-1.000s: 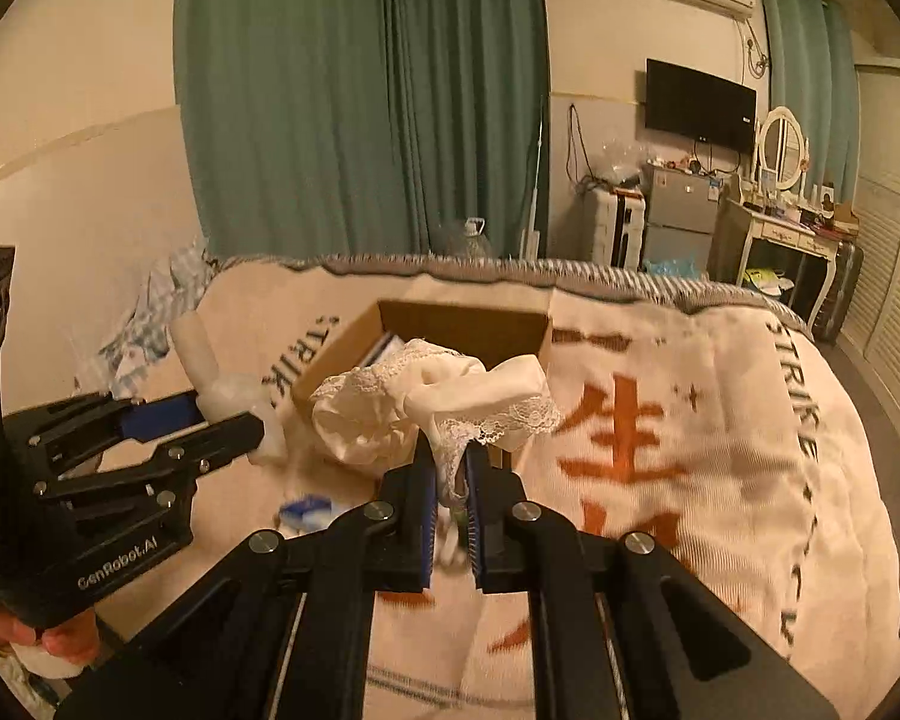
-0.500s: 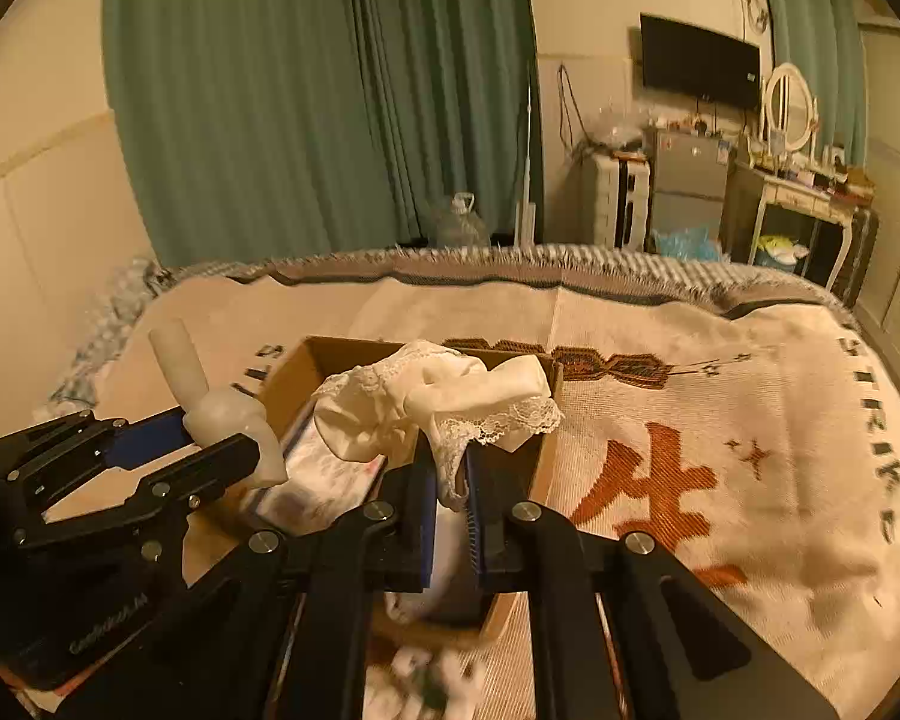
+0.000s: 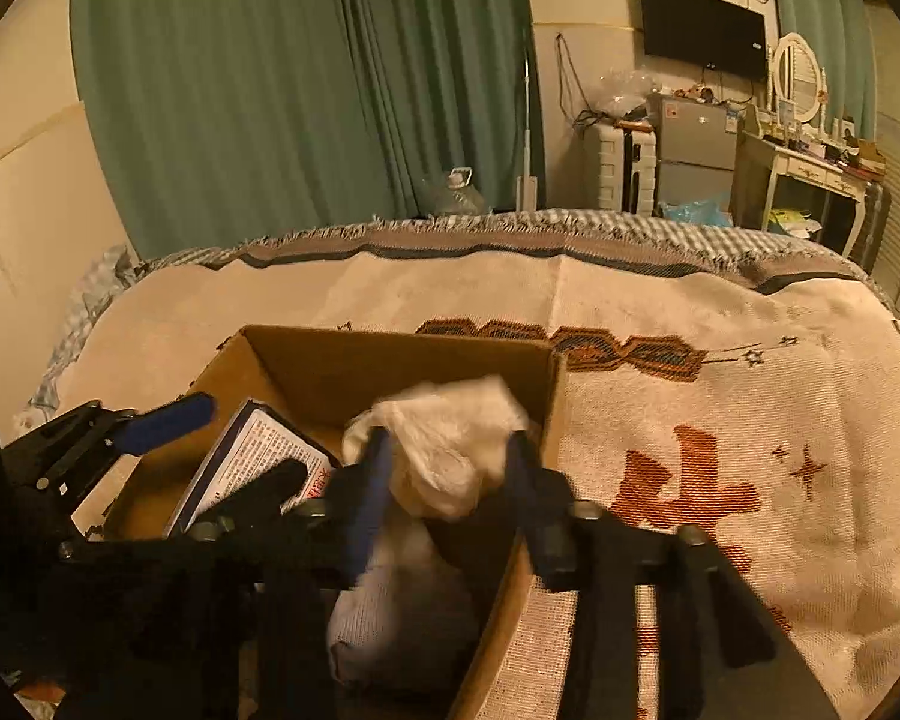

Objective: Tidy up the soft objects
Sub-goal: 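Carry the tube toy and lace cloth over the box and open both grippers, then grasp the blue tissue pack with the left gripper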

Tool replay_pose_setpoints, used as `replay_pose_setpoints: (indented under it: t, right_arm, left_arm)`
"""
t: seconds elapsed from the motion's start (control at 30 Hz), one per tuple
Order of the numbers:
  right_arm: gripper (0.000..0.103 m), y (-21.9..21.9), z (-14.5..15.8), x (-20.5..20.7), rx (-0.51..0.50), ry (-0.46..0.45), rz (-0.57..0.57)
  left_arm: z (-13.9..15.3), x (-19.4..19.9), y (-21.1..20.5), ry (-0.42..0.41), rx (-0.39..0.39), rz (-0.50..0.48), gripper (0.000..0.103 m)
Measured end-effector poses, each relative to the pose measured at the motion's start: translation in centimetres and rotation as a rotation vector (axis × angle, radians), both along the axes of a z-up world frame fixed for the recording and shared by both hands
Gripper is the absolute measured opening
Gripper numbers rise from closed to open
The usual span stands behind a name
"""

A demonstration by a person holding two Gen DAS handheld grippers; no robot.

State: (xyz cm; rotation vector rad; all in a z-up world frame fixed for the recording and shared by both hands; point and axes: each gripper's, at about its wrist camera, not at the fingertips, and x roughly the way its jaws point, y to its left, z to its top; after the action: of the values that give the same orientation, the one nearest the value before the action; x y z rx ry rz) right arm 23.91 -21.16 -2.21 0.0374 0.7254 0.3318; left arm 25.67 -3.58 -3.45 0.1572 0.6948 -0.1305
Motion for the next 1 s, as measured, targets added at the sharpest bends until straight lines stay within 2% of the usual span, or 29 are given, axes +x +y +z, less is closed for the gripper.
replay_pose_setpoints:
  t: [0.07, 0.17, 0.37, 0.4, 0.5, 0.53, 0.6, 0.63, 0.7, 0.73, 0.8, 0.87, 1.0]
  right_arm:
    - [0.043, -0.3, 0.9, -0.6, 0.002, -0.019, -0.007]
    - [0.051, -1.1, 3.0, -2.1, 0.015, -0.052, -0.029]
    - [0.055, -2.1, 9.1, -7.4, -0.014, -0.132, -0.057]
    - [0.059, -2.1, 10.1, -8.3, -0.021, -0.144, -0.059]
    - [0.067, -2.7, 13.2, -12.4, -0.026, -0.174, -0.06]
    - [0.069, -2.9, 13.9, -13.5, -0.025, -0.177, -0.056]
    - [0.081, -3.1, 14.7, -15.2, -0.03, -0.179, -0.05]
    - [0.084, -3.2, 15.0, -16.3, -0.039, -0.178, -0.045]
    - [0.092, -3.2, 15.4, -18.1, -0.056, -0.187, -0.042]
    - [0.093, -3.1, 15.4, -19.0, -0.062, -0.193, -0.04]
    - [0.093, -3.0, 15.1, -20.4, -0.069, -0.191, -0.027]
    - [0.093, -2.8, 14.2, -21.6, -0.071, -0.178, -0.014]
    - [0.093, -1.8, 11.2, -22.7, -0.066, -0.145, -0.004]
  left_arm:
    - [0.7, -0.5, 0.3, -0.008, 0.012, 0.019, 0.075]
    - [2.7, -2.0, 0.8, -0.046, 0.022, 0.039, 0.075]
    - [9.5, -7.8, 2.0, -0.158, 0.009, 0.073, 0.075]
    - [10.6, -8.9, 2.3, -0.176, 0.006, 0.076, 0.076]
    - [13.6, -12.2, 3.0, -0.235, -0.011, 0.093, 0.091]
    - [14.4, -13.5, 3.3, -0.263, -0.018, 0.101, 0.091]
    - [15.5, -15.3, 3.8, -0.29, -0.022, 0.114, 0.092]
    - [15.9, -16.4, 4.0, -0.298, -0.023, 0.12, 0.092]
    - [16.1, -17.7, 4.3, -0.307, -0.02, 0.124, 0.092]
    - [16.0, -18.3, 4.4, -0.304, -0.013, 0.113, 0.092]
    - [15.3, -19.2, 4.4, -0.284, -0.008, 0.097, 0.092]
    - [14.3, -19.6, 4.9, -0.256, -0.039, 0.085, 0.092]
    - [11.1, -19.8, 5.6, -0.19, -0.069, 0.1, 0.092]
